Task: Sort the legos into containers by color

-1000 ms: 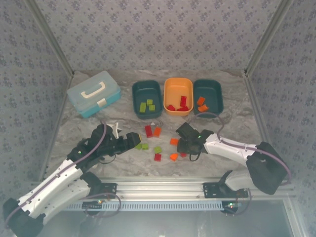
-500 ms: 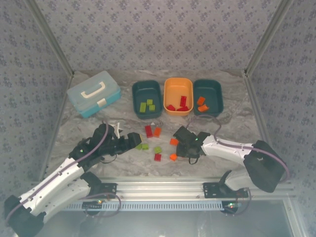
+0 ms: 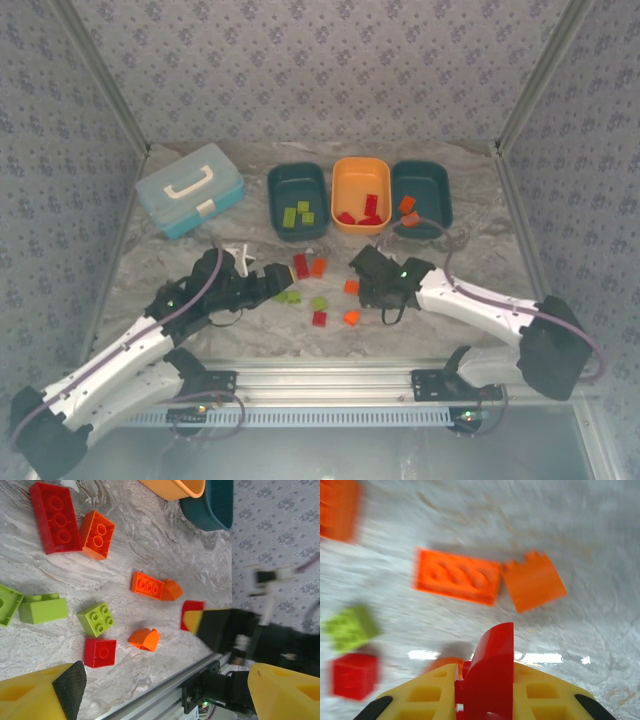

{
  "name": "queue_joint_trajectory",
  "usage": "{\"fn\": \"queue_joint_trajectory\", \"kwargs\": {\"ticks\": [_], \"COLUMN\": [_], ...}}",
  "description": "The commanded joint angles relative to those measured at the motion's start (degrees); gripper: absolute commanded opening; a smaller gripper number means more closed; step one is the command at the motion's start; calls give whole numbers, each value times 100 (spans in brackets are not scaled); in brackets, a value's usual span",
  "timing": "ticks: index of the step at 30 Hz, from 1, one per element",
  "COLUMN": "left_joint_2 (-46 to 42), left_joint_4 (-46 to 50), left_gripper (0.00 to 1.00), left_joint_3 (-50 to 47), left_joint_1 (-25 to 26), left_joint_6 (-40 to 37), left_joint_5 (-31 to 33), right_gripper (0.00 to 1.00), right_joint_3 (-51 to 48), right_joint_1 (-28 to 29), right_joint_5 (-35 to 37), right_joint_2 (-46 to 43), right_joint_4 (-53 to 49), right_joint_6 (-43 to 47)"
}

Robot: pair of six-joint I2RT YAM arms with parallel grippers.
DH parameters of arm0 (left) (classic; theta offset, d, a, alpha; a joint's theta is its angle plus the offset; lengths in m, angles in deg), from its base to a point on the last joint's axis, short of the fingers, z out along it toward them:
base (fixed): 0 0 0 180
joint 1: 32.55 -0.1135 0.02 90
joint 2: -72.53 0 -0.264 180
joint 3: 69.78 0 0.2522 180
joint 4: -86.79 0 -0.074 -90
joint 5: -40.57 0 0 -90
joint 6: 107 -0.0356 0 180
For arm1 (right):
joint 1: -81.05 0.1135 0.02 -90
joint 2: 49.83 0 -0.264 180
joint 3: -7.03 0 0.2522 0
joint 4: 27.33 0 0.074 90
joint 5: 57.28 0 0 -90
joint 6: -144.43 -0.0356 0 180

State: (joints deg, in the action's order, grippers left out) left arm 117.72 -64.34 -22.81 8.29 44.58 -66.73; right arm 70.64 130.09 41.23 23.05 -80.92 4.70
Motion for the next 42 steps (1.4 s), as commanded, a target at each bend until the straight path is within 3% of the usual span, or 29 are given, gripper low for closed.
{"fn": "queue_joint_trajectory", "kwargs": {"ticks": [1,6,11,17,23,27,33,37,42], "left_joint_2": [625,1922,3147,4236,4534,4471,4085,3526,2982], "left_joint_4": [-495,-1204,-1526,-1905,-1892,-1242,-574,176,2506], "left_gripper": [87,87,87,86,86,86,85,83,82], "left_joint_3": [729,1566,2380,2993,3174,3255,2938,2693,2558], "left_joint_1": [-131,-811,-1287,-1602,-1677,-1685,-1729,-1708,-1552], "left_joint_6": [-180,-228,-328,-219,-241,-488,-511,-461,151], "left_joint_5": [-202,-805,-1203,-1628,-1655,-1422,-1064,-620,794], "right_gripper": [17,16,16,17,22,29,52,58,58], "right_joint_3": [1016,2799,4623,6380,7387,7419,7424,7356,6022], "right_joint_1": [-476,-1384,-2032,-2430,-2518,-2552,-2505,-2357,-1829], "right_joint_5": [183,-94,-400,-652,-715,-732,-675,-368,67], "right_joint_2": [68,1629,3531,5337,6362,6529,6220,5509,3771], "right_joint_4": [-434,-126,-105,-499,-966,-1065,-1099,-1147,-504], "right_joint_6": [570,1306,1319,1317,1250,1100,1245,1318,1791]}}
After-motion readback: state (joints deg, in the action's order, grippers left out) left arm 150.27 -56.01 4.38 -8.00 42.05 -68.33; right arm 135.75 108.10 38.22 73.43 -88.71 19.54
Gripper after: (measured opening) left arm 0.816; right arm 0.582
